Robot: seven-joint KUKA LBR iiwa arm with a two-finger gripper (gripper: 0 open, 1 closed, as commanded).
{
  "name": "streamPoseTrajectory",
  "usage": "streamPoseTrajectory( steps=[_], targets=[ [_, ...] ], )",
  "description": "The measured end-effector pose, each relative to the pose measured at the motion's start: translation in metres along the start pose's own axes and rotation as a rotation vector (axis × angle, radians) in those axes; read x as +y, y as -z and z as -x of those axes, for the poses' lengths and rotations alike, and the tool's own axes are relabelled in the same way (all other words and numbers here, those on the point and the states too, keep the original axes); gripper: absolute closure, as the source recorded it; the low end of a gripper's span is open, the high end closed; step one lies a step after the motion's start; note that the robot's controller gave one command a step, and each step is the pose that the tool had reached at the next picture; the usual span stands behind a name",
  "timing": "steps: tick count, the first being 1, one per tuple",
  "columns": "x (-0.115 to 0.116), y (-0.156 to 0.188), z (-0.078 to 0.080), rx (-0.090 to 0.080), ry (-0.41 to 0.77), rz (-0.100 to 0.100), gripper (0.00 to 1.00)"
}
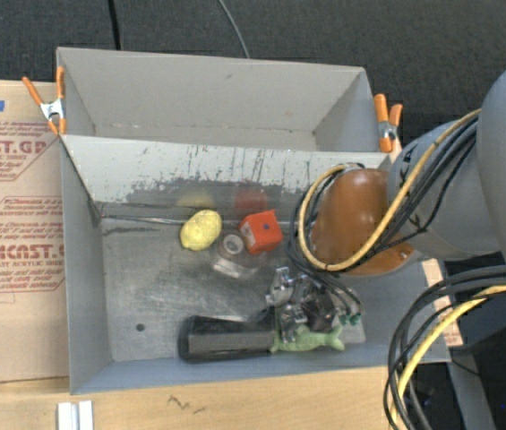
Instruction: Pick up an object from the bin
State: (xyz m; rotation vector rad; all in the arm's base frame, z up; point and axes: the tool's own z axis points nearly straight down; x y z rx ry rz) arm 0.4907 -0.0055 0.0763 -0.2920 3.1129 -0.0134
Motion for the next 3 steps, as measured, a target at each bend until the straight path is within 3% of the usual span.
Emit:
streamPoseTrajectory(
  steps=[1, 2, 3],
  targets=[
    [-0.024, 0.123, 0.005, 0.014, -0.041, 0.010, 1.00],
    [-0.024, 0.123, 0.004, 0.014, -0.041, 0.010, 1.00],
    [-0.019, 0.165, -0.002, 0.023, -0.043, 0.012, 1.00]
  ],
)
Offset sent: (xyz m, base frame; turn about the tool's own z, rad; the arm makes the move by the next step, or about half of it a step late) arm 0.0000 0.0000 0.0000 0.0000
